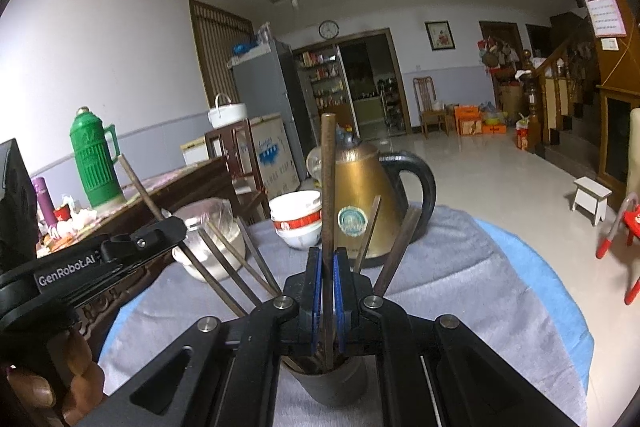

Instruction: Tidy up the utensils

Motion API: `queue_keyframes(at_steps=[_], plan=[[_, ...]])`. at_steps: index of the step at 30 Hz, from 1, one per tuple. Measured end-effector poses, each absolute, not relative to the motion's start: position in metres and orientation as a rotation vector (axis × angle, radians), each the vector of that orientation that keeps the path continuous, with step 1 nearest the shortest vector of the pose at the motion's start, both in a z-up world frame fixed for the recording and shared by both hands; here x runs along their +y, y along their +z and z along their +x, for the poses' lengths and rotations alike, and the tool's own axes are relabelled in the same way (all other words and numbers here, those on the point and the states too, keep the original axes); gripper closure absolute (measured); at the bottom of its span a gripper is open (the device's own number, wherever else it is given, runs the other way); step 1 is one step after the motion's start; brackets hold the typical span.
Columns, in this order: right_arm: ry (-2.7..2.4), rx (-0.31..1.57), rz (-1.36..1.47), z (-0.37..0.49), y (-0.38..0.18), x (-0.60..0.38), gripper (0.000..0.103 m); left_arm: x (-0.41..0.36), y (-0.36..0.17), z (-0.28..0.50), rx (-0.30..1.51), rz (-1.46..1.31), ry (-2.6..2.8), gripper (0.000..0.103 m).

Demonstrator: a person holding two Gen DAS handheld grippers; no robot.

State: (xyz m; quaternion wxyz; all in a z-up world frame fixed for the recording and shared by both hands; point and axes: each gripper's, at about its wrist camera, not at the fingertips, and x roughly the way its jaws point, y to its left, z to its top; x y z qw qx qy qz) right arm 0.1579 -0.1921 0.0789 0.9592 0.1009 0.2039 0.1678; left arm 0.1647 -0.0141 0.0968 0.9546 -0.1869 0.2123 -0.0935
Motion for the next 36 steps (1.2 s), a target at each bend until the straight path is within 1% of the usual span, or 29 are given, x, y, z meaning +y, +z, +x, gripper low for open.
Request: queue_keyframes(at_steps=[6,7,8,9,10,11,15,18,20,21,22,23,24,25,26,36], plan=[[0.348,0.523,0.184,0.171,0.064,-0.185,0.096,-0.017,0.088,0.166,0.498,-0.355,-0.181,0.097],[0.351,0.536,0.185,0.171,0.063,-0.185,0.096,-0.016,0.089,0.165,0.502,-0.355,-0.174,0.091],[0.348,0.545,0.185,0.17,0.063,-0.186,0.096,-0.014,0.092,0.162,0.503,-0.36,-0.169,0.077],[0.336,0.541,0.181,0.168,0.065,-0.188,0.096,-0.011,0.094,0.158,0.5,-0.367,-0.165,0.067],[0.324,0.535,0.178,0.165,0.068,-0.189,0.095,-0.007,0.098,0.153,0.493,-0.374,-0.154,0.049],[0.309,0.524,0.176,0.161,0.072,-0.192,0.095,-0.003,0.102,0.146,0.478,-0.377,-0.138,0.043],[0.276,0.492,0.177,0.142,0.086,-0.2,0.095,0.014,0.112,0.12,0.454,-0.381,-0.094,0.038],[0.263,0.486,0.189,0.128,0.089,-0.205,0.094,0.023,0.11,0.108,0.472,-0.359,-0.061,0.031],[0.255,0.49,0.192,0.117,0.089,-0.208,0.094,0.025,0.106,0.1,0.498,-0.326,-0.035,0.025],[0.255,0.495,0.192,0.113,0.088,-0.208,0.092,0.024,0.103,0.097,0.519,-0.308,-0.025,0.024],[0.255,0.503,0.192,0.109,0.087,-0.206,0.09,0.024,0.1,0.096,0.535,-0.299,-0.023,0.023],[0.256,0.514,0.19,0.105,0.085,-0.204,0.079,0.023,0.097,0.095,0.559,-0.287,-0.025,0.022],[0.259,0.518,0.186,0.102,0.084,-0.203,0.057,0.022,0.093,0.093,0.578,-0.278,-0.027,0.022],[0.265,0.522,0.18,0.097,0.083,-0.2,0.039,0.021,0.09,0.091,0.601,-0.264,-0.028,0.021],[0.272,0.519,0.175,0.093,0.082,-0.198,0.015,0.017,0.088,0.089,0.618,-0.25,-0.03,0.021],[0.267,0.535,0.131,0.067,0.08,-0.193,0.014,0.006,0.082,0.074,0.69,-0.181,-0.026,0.021]])
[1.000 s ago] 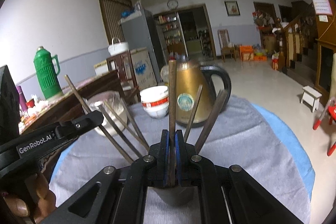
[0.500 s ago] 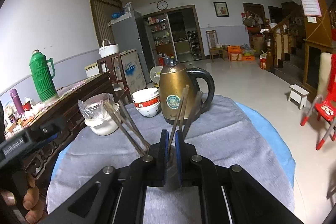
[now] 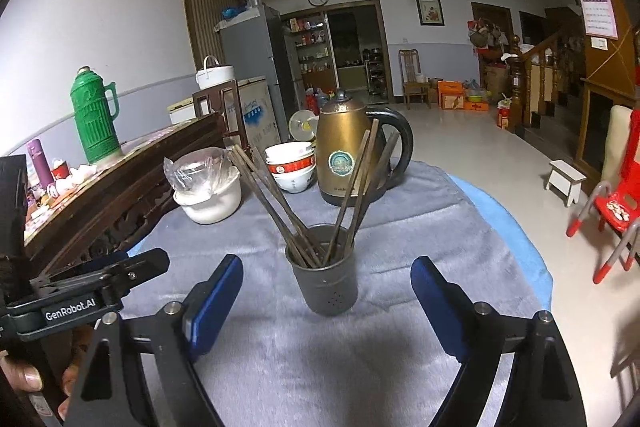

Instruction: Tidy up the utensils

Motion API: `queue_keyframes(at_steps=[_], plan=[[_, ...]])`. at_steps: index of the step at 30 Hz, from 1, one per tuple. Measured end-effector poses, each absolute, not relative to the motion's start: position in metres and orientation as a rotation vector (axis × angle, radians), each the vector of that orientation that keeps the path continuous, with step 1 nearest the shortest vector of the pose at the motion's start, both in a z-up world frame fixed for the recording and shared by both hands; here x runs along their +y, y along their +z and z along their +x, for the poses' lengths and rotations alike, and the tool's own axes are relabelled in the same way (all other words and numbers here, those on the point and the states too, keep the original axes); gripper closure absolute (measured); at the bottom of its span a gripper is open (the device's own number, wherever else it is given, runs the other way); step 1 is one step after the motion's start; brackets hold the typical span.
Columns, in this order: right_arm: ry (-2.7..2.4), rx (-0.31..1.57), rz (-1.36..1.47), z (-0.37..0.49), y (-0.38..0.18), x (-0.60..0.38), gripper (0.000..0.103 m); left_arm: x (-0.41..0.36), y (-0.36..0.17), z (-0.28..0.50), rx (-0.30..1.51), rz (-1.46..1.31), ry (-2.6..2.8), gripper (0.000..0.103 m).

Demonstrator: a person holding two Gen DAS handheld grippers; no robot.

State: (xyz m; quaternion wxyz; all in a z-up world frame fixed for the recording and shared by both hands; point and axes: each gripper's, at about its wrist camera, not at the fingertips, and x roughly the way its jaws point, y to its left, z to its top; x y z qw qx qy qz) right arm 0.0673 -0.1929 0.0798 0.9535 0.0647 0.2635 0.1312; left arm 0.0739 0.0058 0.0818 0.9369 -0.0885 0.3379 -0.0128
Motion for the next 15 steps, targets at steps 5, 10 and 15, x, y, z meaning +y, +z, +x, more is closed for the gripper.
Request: queue_keyframes(at_steps=[5,10,15], plan=[[0.267,0.543,0.121,0.0635,0.0822,-0.1941,0.014,0.0052,0.0816,0.0726,0.704,-0.176,-0.011,0.021],[0.272,0.541,0.111,0.0606,0.0848,-0.1933,0.014,0.0026,0.0824,0.0724,0.708,-0.169,-0.013,0.021],[0.273,0.535,0.094,0.0595,0.0873,-0.1916,0.014,0.0011,0.083,0.0726,0.71,-0.168,-0.013,0.021]])
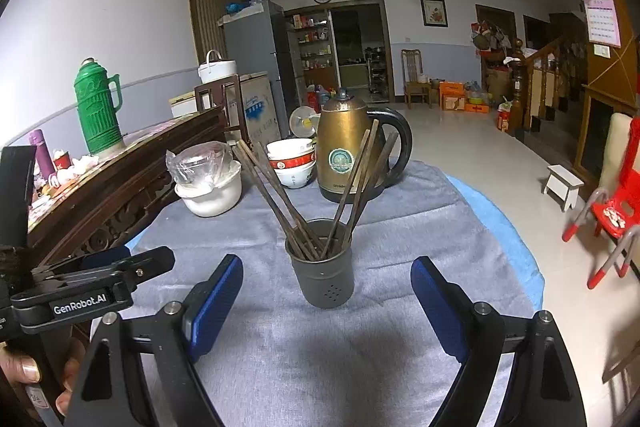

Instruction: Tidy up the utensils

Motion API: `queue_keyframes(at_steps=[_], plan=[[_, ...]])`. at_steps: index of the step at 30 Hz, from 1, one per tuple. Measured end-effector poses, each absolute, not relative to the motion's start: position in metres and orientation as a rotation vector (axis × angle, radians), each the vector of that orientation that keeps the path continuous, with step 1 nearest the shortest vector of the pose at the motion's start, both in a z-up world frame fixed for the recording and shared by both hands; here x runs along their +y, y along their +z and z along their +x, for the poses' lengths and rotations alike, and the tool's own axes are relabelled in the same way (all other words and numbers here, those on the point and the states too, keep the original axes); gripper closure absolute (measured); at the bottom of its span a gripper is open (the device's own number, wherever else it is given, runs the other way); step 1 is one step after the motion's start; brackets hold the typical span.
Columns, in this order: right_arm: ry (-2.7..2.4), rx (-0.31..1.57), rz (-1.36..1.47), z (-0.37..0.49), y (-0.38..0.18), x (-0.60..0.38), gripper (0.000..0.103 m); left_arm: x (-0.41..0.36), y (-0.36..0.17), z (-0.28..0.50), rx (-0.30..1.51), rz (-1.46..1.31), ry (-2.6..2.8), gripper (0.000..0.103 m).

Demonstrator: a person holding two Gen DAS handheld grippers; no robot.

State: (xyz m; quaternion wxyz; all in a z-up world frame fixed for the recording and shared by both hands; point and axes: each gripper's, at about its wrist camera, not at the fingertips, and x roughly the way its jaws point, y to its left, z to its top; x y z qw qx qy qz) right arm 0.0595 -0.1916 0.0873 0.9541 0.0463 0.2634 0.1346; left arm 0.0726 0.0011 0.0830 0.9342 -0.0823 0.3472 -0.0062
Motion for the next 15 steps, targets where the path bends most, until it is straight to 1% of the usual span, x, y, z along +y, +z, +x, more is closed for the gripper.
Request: queue_keyframes(at_steps=[3,5,11,15], plan=[[0.273,0.533,0.084,0.0592,0.0877,-0.1916,0.014,-0.0003,0.0837,0.0737,0.711,-0.164,-0.012,0.019],[0.274,0.533,0.082,0.0595,0.0877,-0.1913,0.014,-0.002,0.0844,0.0738,0.707,-0.151,-0.009,0.014],[0.275,0.535,0.064,0.0616,0.0865,-0.1915,0.014,-0.0057,0.0866,0.0734,0.691,-0.12,-0.006,0.004],[0.273,0.538,0.054,0.0636,0.0851,-0.1913,0.014,-0.0079,0.0878,0.0736,0.681,-0.099,0.003,0.001]])
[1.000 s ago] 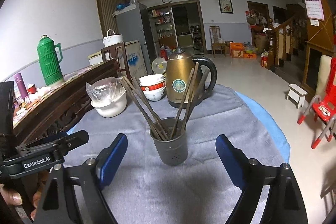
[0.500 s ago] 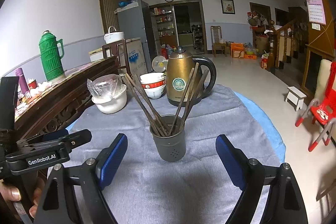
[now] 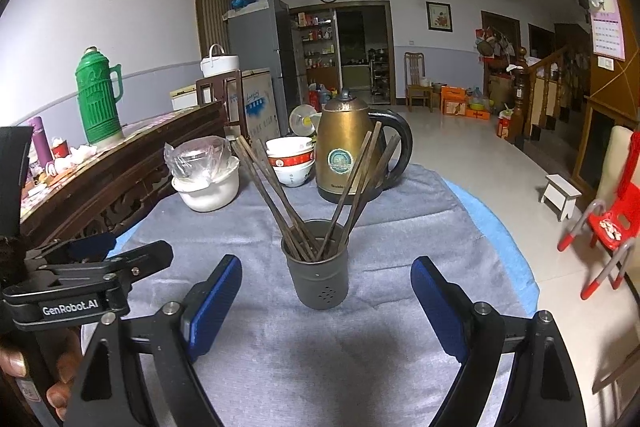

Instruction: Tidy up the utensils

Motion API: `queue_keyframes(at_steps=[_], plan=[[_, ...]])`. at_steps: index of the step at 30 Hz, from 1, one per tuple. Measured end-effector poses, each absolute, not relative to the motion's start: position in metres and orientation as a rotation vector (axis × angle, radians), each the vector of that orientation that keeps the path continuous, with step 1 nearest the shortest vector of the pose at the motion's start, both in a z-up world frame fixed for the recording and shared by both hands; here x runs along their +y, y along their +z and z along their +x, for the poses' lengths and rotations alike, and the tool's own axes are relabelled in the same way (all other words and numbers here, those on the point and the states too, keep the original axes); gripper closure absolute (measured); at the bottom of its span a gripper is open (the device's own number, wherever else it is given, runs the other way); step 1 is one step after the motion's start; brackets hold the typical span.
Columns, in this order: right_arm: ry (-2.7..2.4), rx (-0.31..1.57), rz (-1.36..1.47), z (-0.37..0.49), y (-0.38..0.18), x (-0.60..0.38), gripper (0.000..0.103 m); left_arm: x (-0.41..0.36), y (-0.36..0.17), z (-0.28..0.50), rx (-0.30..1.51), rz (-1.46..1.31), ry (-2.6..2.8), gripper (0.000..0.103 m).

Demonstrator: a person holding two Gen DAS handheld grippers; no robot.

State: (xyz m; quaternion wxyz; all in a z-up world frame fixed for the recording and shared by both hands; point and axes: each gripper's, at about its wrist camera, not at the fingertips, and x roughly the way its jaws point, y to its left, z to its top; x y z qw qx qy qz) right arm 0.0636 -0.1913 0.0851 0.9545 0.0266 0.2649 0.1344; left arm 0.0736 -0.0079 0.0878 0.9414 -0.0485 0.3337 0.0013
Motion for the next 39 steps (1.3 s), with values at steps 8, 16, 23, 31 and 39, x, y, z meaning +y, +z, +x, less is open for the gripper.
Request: queue_keyframes(at_steps=[8,16,23,31,39], plan=[[0.248,0.534,0.04,0.066,0.0849,-0.1956,0.014,-0.0081,0.0865,0.0772,0.688,-0.094,0.001,0.001],[0.243,0.515,0.037,0.0676,0.0889,-0.1955,0.014,-0.0095,0.0872,0.0785,0.683,-0.085,0.008,0.0],[0.249,0.521,0.025,0.0698,0.0878,-0.1922,0.014,-0.0081,0.0877,0.08,0.676,-0.093,0.013,0.0],[0.249,0.524,0.022,0.0708,0.086,-0.1916,0.014,-0.01,0.088,0.0816,0.675,-0.085,0.006,0.0],[0.251,0.527,0.024,0.0723,0.0843,-0.1911,0.014,-0.0137,0.0907,0.0829,0.66,-0.075,-0.005,0.0]])
